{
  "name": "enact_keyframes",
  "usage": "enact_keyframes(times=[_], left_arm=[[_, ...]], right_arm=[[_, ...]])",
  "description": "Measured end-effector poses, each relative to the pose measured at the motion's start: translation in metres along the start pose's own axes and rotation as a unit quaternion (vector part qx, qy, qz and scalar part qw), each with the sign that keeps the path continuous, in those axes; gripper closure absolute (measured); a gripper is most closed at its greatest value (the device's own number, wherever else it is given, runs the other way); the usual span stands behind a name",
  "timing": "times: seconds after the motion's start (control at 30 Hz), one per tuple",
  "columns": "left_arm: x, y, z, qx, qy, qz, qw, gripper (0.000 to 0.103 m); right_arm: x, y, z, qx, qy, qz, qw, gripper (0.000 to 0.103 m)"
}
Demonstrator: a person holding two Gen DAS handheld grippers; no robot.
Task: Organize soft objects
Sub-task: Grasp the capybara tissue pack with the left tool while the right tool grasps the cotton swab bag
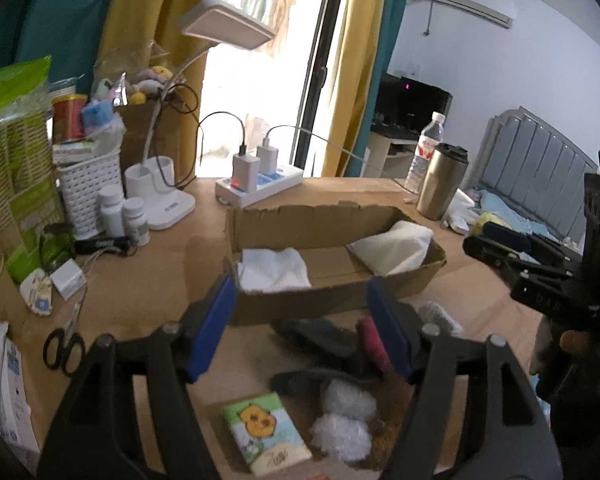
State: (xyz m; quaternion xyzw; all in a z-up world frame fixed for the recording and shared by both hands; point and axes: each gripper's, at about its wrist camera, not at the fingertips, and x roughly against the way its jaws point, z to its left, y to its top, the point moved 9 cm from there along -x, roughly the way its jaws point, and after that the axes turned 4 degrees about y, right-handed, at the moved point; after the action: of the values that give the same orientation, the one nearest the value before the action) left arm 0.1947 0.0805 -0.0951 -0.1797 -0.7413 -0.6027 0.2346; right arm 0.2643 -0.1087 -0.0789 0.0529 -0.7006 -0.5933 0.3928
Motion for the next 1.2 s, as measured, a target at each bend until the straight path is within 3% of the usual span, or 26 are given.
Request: enact_keyframes(times=[0.5, 0.9, 1.03, 1.2], left_arm=[[0.006, -0.046, 0.020, 0.019, 0.027, 0.034, 0.9989, 0.033], [-0.018, -0.087, 0.029, 0.035, 0.049, 0.103, 0.9928, 0.032], [-0.029, -0.097, 0.031, 0.033, 0.062, 0.129, 0.9892, 0.032], [-0.037, -0.106, 0.035, 0.033, 0.079, 0.150, 0.9850, 0.032]], right_arm=[[0.012, -0.032, 0.003, -0.010, 0.001, 0.015, 1.000, 0.041], [-0.004, -0.055, 0.009, -0.016, 0.012, 0.049, 0.999, 0.041], [-0.010, -0.062, 0.009, -0.020, 0.017, 0.063, 0.998, 0.030], [-0.022, -0.074, 0.010, -0.027, 0.027, 0.088, 0.995, 0.028]])
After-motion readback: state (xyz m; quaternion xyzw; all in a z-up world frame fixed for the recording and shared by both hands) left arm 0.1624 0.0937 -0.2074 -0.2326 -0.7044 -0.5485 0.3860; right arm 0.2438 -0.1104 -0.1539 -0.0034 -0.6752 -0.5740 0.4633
